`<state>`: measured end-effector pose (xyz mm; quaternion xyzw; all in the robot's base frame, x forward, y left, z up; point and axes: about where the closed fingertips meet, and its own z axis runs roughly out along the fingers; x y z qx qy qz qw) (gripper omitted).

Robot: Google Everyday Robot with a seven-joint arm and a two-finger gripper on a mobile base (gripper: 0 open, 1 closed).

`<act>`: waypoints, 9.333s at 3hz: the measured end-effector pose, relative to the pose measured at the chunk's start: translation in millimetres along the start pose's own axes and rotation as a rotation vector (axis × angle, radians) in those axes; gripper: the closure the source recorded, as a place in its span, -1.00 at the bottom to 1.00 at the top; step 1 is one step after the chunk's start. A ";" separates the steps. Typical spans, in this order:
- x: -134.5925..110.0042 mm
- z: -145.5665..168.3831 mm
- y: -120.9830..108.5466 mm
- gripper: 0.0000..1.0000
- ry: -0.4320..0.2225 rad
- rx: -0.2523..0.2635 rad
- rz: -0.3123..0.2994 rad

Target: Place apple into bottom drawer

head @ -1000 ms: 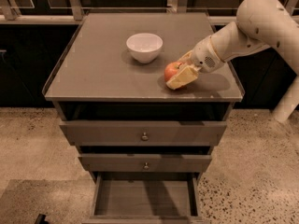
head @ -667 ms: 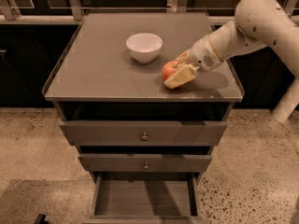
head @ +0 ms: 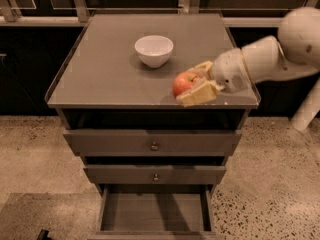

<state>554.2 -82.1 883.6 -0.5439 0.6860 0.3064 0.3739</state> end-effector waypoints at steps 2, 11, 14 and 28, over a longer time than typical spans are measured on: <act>50.5 -7.1 74.0 1.00 -0.110 0.066 0.106; 347.8 185.2 88.5 1.00 -0.162 0.083 0.574; 457.0 254.9 51.1 1.00 -0.129 0.125 0.754; 615.2 349.1 -4.9 -1.00 -0.081 0.280 0.991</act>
Offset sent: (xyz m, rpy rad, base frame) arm -0.0340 0.0067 0.0050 0.0912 -0.0441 -0.0480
